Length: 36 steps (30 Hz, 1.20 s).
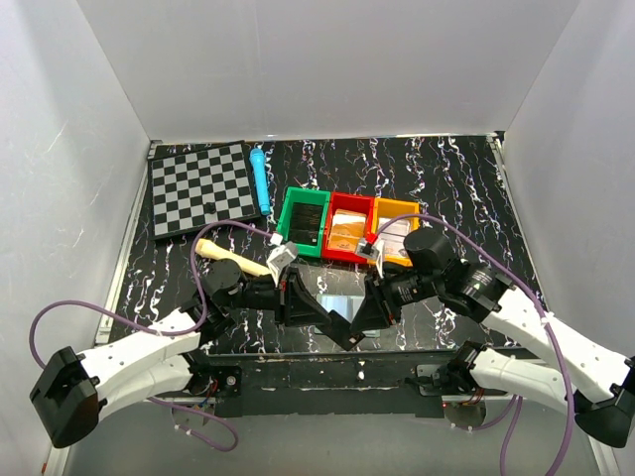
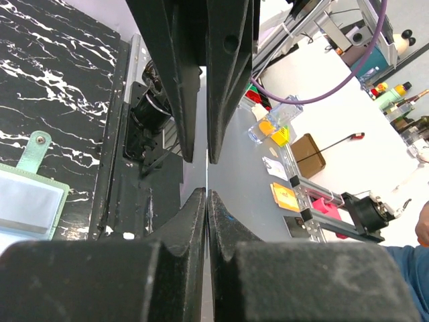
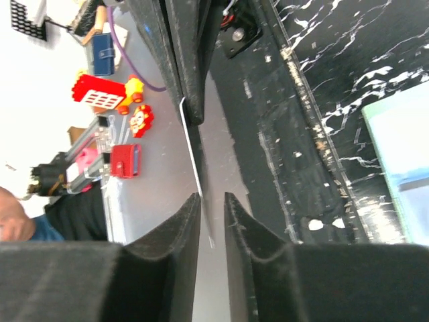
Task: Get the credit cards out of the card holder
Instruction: Place the credit card in the storage box.
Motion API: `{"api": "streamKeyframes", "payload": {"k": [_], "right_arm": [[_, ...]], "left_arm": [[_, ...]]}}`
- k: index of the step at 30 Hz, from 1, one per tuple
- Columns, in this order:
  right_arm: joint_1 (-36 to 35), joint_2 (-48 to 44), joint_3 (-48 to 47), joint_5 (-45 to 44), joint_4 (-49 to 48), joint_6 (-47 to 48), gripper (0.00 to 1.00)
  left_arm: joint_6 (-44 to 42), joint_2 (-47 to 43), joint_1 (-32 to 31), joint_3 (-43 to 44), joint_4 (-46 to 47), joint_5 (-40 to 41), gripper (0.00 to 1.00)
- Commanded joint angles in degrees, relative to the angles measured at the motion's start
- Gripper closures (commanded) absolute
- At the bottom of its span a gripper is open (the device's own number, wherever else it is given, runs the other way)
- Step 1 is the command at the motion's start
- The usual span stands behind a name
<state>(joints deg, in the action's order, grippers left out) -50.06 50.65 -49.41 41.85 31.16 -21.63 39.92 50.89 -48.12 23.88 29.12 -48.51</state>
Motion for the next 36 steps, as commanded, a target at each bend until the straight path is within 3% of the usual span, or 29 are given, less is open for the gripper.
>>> {"api": "streamKeyframes", "payload": {"k": [1,8,11,15,23,36], "right_arm": [[0.1,-3.9,-1.5,-6.9,-5.4,-1.6,0.65],[0.9,-16.1,9.3,-22.4,-18.7,-13.6,0.41],[0.9,-21.1,16.5,-25.4,-28.7,-19.1,0.35],[0.9,-24.5,20.3,-27.3,-34.2,-20.4,0.36],[0.9,-23.3,23.9,-25.2,-43.3,-23.7,0.4],[0.9,-21.6,24.9,-24.3,-49.6,-25.4,0.44]], "left_arm": [[1.7,-2.4,0.0,-1.7,2.5,3.2,1.0],[5.9,-6.8,0.3,-3.3,5.1,18.7,1.0],[9.6,-9.0,0.3,-7.9,15.0,26.2,1.0],[14.6,-9.4,0.3,-12.9,26.3,30.8,1.0],[16.9,-9.9,0.2,-13.2,26.7,31.1,1.0],[18.6,-9.9,0.3,-14.6,26.3,30.7,1.0]]}}
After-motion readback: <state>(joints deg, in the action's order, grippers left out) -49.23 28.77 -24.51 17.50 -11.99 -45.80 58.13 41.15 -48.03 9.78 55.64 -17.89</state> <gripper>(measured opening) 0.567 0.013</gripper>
